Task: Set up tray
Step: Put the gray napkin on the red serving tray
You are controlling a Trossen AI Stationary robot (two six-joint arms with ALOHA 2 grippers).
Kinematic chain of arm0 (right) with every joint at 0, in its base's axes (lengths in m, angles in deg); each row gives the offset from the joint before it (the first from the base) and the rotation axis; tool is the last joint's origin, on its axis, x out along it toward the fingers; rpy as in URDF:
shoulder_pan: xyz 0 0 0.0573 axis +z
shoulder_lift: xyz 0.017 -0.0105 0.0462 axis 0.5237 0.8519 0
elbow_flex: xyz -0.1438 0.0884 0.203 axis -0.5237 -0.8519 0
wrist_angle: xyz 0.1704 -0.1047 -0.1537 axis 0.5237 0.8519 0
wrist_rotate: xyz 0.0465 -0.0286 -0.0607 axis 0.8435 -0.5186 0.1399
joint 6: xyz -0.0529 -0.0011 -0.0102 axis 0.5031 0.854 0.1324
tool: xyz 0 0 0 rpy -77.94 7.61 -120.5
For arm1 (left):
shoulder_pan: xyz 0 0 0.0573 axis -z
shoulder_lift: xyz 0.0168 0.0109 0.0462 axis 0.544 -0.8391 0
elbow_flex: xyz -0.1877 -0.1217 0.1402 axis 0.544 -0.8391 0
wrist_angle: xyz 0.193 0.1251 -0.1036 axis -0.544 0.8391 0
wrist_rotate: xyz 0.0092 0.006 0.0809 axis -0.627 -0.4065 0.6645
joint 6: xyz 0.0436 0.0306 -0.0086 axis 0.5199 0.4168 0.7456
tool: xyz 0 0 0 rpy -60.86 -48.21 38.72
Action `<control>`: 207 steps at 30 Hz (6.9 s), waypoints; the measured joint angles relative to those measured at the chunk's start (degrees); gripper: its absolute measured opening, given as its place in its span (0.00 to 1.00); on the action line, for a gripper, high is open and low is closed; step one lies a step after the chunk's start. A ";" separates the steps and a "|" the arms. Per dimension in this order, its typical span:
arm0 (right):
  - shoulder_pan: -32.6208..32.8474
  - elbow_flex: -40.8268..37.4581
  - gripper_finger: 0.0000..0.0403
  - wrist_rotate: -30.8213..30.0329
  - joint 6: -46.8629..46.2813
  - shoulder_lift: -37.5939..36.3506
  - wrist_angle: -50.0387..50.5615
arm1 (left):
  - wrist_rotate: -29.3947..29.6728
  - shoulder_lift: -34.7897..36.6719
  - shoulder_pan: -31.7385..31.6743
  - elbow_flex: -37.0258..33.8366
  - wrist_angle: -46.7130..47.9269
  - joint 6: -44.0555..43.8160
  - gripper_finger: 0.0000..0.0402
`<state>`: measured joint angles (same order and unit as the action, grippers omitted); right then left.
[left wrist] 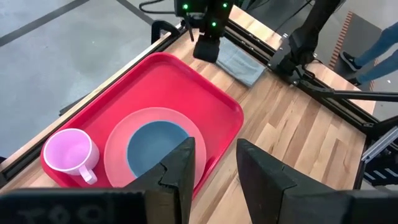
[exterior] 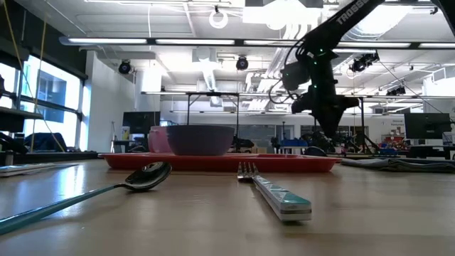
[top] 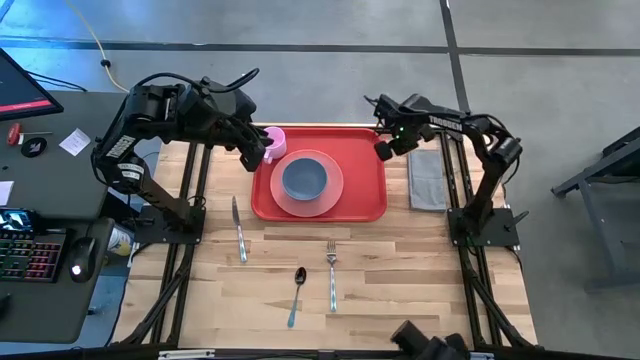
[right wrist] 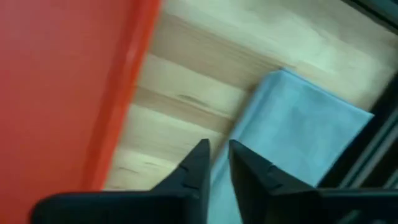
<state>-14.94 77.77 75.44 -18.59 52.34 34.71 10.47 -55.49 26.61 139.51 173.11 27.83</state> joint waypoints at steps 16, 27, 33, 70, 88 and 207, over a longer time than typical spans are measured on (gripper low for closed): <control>-6.12 -10.11 0.52 3.24 -4.47 0.00 -6.03 | 2.41 0.00 0.00 0.00 0.33 1.04 0.38; -5.95 -16.90 0.40 1.02 -4.47 0.00 -17.09 | 2.40 0.00 -0.02 0.00 0.50 0.19 0.38; -5.93 -18.57 0.28 0.33 -4.43 -0.24 -19.13 | 2.38 0.00 -0.02 0.00 0.64 -1.50 0.38; 0.04 -18.82 0.01 20.57 -10.31 -3.63 -21.65 | 0.85 0.00 0.00 0.00 1.73 -3.26 0.38; -1.26 -18.71 0.01 14.41 -11.91 -11.98 -19.70 | -0.39 0.00 0.00 0.00 1.73 -2.63 0.38; -11.22 -47.58 0.31 20.20 -12.49 -21.29 -53.09 | -4.78 -0.09 0.00 0.00 1.40 -10.46 0.38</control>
<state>-26.15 30.18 95.63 -31.09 31.05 -18.39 5.69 -55.58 26.61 139.51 174.51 17.37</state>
